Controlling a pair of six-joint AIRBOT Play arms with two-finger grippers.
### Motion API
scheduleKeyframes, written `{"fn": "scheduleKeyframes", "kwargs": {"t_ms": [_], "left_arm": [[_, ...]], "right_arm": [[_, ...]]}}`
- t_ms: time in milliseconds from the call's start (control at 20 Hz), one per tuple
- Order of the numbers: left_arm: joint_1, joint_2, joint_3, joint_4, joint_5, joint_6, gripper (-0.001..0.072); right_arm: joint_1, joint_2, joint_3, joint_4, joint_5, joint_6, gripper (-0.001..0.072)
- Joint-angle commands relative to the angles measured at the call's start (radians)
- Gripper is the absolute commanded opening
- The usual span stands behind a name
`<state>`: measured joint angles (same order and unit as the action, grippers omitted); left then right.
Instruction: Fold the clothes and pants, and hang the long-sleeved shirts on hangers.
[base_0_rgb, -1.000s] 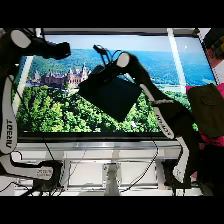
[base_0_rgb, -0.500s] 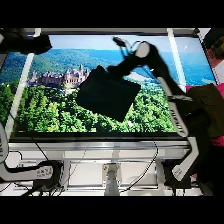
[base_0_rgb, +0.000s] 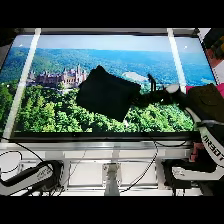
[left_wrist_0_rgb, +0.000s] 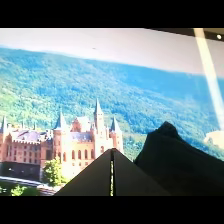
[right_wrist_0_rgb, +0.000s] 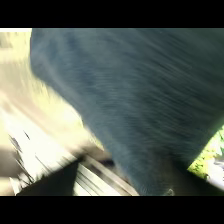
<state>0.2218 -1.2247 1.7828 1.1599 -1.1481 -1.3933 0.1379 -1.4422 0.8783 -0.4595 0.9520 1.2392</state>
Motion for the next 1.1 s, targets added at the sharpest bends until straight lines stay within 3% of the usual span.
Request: {"fn": "scheduleKeyframes", "kwargs": {"t_ms": [0,350,550,1000,1050], "left_arm": [[0.017,0.017,0.000,-0.001,-0.001,0.011,0.0032],[0.017,0.017,0.000,-0.001,-0.001,0.011,0.0032],[0.017,0.017,0.000,-0.001,-0.001,0.011,0.0031],[0.017,0.017,0.000,-0.001,-0.001,0.011,0.0031],[0.017,0.017,0.000,-0.001,-0.002,0.011,0.0031]], "right_arm": [[0.048,-0.011,-0.176,0.233,-0.156,-0.006,0.0678],[0.021,-0.064,-0.102,0.115,-0.151,0.051,0.0679],[0.011,-0.064,-0.101,0.004,-0.026,0.058,0.0679],[0.089,-0.169,0.016,0.067,-0.060,0.042,0.0676],[0.103,-0.187,0.058,0.067,-0.063,0.042,0.0646]]}}
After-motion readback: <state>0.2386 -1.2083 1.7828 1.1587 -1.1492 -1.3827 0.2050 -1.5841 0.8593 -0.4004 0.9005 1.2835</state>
